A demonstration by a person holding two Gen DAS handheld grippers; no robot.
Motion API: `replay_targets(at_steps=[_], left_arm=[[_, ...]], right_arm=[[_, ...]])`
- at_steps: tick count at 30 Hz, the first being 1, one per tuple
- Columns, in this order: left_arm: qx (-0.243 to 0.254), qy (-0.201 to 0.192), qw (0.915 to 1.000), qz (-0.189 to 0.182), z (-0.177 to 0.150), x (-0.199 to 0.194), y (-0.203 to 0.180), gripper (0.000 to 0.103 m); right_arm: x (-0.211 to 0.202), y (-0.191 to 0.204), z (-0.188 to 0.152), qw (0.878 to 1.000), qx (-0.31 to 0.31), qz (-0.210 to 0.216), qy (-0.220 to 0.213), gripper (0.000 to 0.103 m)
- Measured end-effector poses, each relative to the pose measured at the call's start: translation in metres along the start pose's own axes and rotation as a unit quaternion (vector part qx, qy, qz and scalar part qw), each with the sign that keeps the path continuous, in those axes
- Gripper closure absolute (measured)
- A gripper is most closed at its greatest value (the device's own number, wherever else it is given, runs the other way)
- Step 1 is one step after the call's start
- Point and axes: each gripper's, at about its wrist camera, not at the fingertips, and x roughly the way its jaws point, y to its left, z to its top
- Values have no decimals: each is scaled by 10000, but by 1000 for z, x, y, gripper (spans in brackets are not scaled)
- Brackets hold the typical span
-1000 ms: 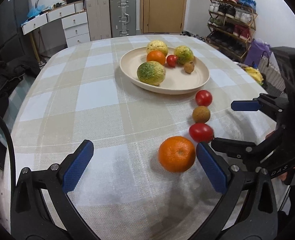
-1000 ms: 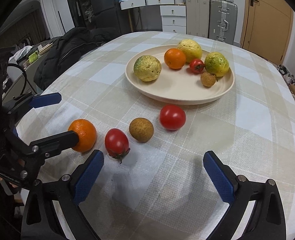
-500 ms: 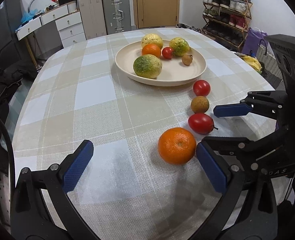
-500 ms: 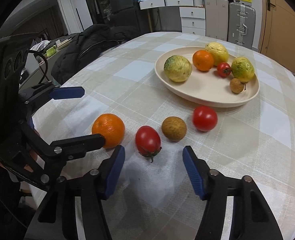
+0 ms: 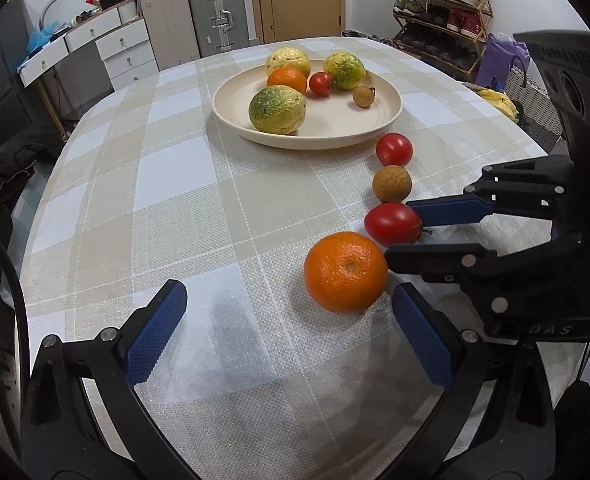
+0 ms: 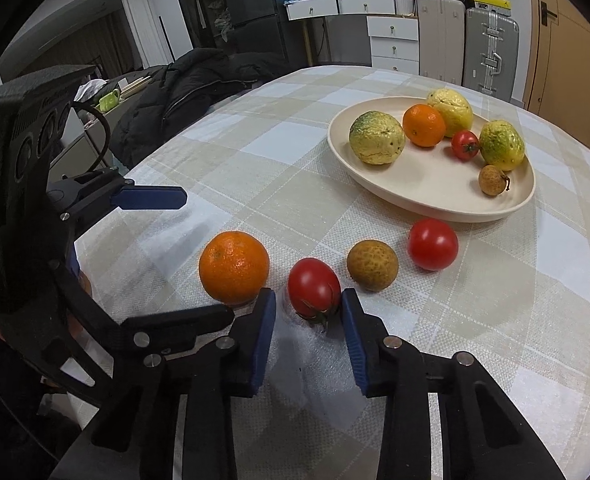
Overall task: Organize fruits
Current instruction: 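Grasp a red tomato with the right tool while the left tool grasps the orange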
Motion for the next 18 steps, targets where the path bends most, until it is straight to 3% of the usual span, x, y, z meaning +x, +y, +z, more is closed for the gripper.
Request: replay_targets(at_steps=[14,18], left_arm=[[-5,48,10000,-8,-1,7,-3,0],[-59,17,10000,-18,-1,6,0,0]], right_arm=[[2,-2,4,9999,48,-90,-47,75],[-11,2,5,9992,-56,-142,-357,75]])
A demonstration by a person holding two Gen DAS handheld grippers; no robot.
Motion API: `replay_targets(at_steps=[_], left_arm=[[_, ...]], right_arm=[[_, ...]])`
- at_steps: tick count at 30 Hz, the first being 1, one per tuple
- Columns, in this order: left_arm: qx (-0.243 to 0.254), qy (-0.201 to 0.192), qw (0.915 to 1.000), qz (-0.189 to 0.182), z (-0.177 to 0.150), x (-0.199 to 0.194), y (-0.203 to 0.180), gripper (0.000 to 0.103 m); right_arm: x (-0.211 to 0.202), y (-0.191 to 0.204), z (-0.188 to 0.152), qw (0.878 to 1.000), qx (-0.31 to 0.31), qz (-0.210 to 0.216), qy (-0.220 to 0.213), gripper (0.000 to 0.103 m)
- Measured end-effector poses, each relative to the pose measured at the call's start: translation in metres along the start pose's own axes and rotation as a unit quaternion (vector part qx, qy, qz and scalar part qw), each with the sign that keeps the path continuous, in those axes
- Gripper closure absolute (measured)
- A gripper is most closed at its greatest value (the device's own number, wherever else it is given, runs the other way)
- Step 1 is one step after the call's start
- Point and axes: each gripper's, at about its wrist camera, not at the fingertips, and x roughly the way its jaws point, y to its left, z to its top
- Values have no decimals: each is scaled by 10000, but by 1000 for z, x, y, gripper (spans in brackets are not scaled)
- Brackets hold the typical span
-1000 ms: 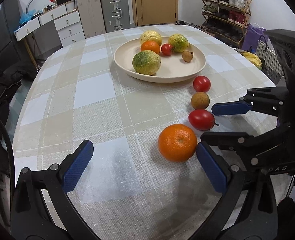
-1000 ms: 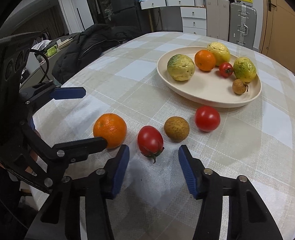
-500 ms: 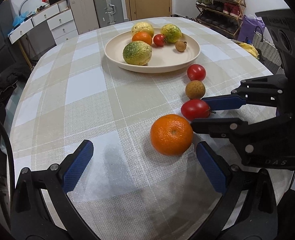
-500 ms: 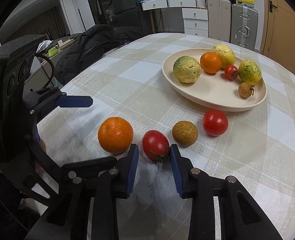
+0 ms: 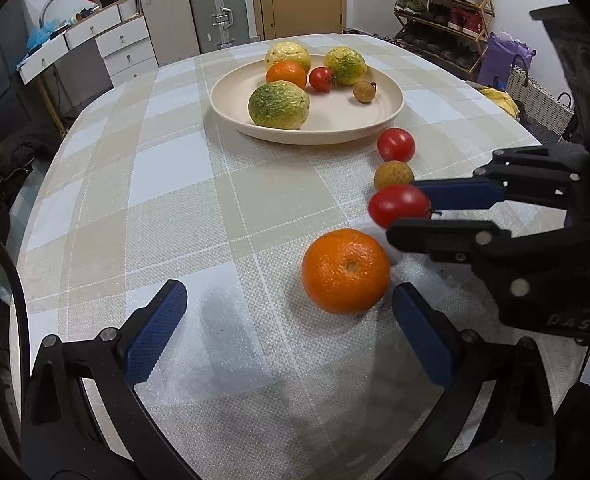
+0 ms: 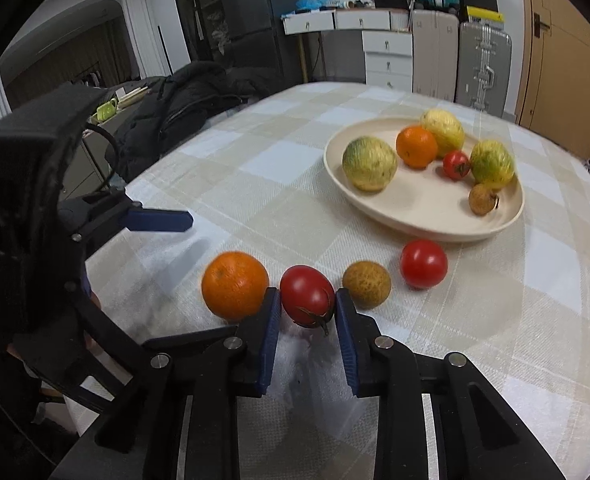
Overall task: Organize fruits
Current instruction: 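Grasp a red tomato with the right tool while the left tool grasps the orange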
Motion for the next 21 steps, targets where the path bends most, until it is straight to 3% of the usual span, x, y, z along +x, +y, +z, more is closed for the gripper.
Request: replay_targets(at_steps=[9,12,15,18,19,20,21], left_arm=[[-96,-167,9997,-121,1,-4,2,0],[-137,-231,9995,-149,1,-6,2,5],[-162,-245,9993,-240,1,-5,0,21],[-207,-298,9980,-517,1,-7,-1,44],[-218,-320,9971,-649,1,-8,-1,58],[-209,-325,9964,-758,1,-9,-2,64],[-170,-333,9966,-738,1,-9,-4,64]], right_arm=[[-13,-12,5,9997,175,-19,-158,75],[-16,-13,5,9996,205,-32,-215,75],[-18,-14,6,9994,214,-69,-249,75],[-19,-15,6,9993,235,-76,-263,75],[-19,-16,6,9993,247,-78,-269,75],[-20,-16,6,9993,257,-79,-277,75],[-20,-17,6,9992,263,-86,-283,75]])
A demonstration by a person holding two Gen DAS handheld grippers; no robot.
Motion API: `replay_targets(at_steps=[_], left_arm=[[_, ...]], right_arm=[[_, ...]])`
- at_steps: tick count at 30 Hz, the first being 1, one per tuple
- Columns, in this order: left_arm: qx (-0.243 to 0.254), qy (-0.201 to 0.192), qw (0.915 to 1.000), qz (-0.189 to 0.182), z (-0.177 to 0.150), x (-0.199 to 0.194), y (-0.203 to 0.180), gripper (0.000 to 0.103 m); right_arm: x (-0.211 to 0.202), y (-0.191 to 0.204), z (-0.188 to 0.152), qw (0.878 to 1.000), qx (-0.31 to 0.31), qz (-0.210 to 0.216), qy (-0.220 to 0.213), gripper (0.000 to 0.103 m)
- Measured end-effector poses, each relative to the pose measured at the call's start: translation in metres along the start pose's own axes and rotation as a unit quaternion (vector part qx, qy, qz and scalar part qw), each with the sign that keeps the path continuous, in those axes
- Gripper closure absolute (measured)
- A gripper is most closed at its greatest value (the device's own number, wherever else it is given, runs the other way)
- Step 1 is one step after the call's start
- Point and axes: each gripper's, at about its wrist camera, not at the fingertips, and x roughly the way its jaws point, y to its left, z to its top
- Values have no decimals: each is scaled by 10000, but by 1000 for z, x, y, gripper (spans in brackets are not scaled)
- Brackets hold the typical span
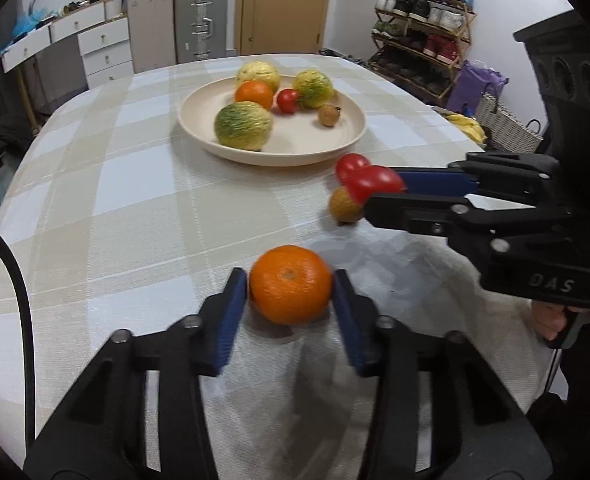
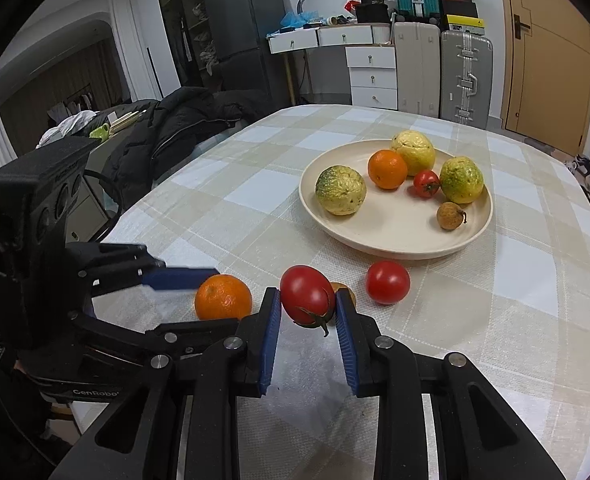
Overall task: Organize fruits
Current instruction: 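Grasp a red tomato with the right tool while the left tool grasps the orange, then carry the tomato and orange to the cream plate and release both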
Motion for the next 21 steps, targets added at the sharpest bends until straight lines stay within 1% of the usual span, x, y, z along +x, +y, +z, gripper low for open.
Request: replay_targets(at_steps=[3,12,21], left_arm=[[123,-27,9999,89,0,1,-5,64],[84,-141,9999,-4,0,-3,-6,64],[-76,-487,9988,-1,5,-17,-3,64]], right_arm=[[1,-1,-1,10000,11,-19,11,75],[-1,-4,-1,10000,35,-60,-14,75],[-12,-12,1,9997,148,-102,-166,75]])
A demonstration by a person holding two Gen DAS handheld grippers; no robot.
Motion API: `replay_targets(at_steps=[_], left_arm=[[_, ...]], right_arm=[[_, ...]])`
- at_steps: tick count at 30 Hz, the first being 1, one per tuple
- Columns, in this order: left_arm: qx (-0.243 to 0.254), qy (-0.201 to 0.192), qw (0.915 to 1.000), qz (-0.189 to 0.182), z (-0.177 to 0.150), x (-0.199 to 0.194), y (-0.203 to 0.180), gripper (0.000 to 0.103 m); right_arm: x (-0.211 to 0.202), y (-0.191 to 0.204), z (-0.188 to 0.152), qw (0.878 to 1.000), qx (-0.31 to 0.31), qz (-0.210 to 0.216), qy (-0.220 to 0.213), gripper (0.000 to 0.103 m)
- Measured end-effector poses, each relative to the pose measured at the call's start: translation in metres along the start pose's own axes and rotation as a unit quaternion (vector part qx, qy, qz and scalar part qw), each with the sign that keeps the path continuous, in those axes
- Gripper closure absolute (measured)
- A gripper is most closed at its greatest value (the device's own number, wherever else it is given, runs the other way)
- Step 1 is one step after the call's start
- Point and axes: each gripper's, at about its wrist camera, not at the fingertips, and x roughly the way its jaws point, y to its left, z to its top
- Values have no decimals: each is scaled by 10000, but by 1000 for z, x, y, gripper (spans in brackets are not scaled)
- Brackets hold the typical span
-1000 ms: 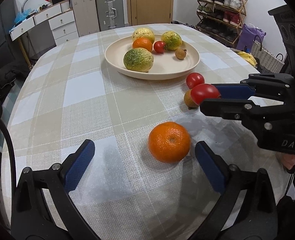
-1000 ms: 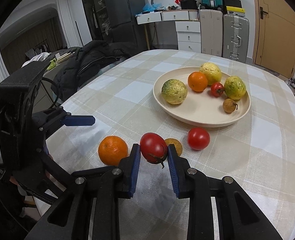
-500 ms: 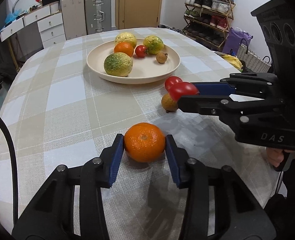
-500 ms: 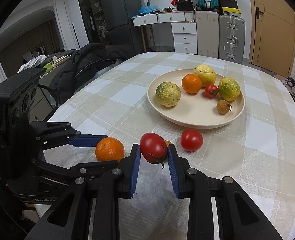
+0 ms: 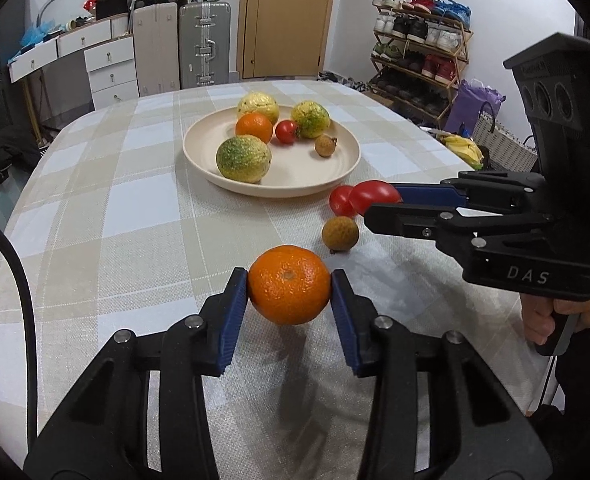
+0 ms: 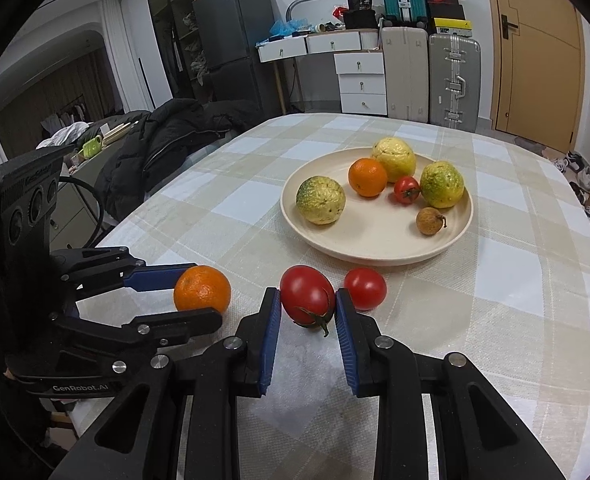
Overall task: Organize fruits
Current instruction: 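Carry the tomato and orange to the cream plate and release both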
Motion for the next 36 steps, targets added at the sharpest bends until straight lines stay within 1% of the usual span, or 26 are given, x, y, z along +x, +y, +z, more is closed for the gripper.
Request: replay_targets(at_steps=[9,16,29,36], left_arm=[[-121,-246,9996,48,5,-12,0,64],[-120,-418,9990,107,10,-19,-1,64],[-128,-603,9980,173,20,-24,-4,64],[-88,-684,9974,209,25,-24,-8,64]], right_arm=[[-11,-11,4,9998,134,-61,-150,75],[-17,-20,5,9993,235,-100,-255,75],[-32,-45,7,9972,565,-192,-446,75],[-31,-53,6,9961,680,-227,-507,75]])
